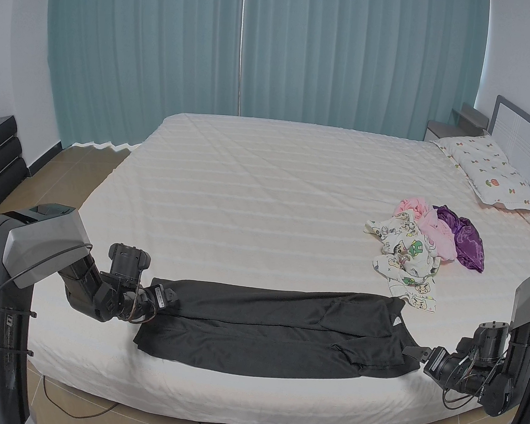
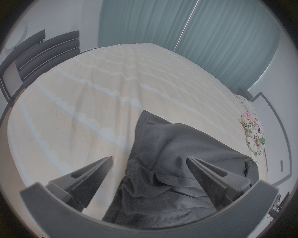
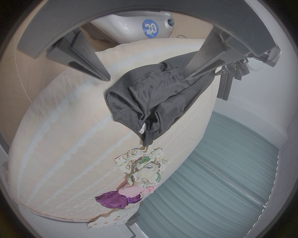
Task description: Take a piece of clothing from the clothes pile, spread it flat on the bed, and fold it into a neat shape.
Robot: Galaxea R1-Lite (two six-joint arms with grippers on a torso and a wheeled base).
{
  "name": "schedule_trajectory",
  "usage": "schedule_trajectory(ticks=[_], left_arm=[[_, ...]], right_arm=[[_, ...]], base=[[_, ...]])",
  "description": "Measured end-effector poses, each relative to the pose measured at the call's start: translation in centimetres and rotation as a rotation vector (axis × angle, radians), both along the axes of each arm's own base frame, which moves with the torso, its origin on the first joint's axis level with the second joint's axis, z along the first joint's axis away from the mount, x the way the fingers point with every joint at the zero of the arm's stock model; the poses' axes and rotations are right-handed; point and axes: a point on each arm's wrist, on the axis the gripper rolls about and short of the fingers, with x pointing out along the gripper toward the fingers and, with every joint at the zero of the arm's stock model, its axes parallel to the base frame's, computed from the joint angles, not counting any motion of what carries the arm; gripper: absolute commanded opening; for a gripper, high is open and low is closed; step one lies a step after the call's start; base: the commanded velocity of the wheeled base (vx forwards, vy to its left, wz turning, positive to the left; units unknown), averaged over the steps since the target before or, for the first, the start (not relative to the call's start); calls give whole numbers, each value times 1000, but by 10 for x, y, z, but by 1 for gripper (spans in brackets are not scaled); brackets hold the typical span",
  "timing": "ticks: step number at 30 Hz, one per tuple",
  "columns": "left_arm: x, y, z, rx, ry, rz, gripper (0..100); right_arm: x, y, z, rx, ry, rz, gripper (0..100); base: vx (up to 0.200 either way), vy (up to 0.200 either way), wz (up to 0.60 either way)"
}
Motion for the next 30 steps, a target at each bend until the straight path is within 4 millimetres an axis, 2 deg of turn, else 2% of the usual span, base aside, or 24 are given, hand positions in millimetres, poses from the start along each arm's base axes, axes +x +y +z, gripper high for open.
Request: schedule_trajectory(ticks=[4,11,23,30], left_arm=[[-1,-2,0,-25,8,-50,100],[-3,-4,0,48,1,-122,100],[-6,-4,19,57,-42,-150,100],[-3,-4,6,65,-21,-165,100]], right_arm=[[0,0,-1,1,2,0,100],[0,0,-1,1,5,-1,100],[0,0,-2,0,8,-2,100],[0,0,-2,0,8,-1,100]], base=[[0,0,0],[0,0,0],[0,0,0],[0,0,0]])
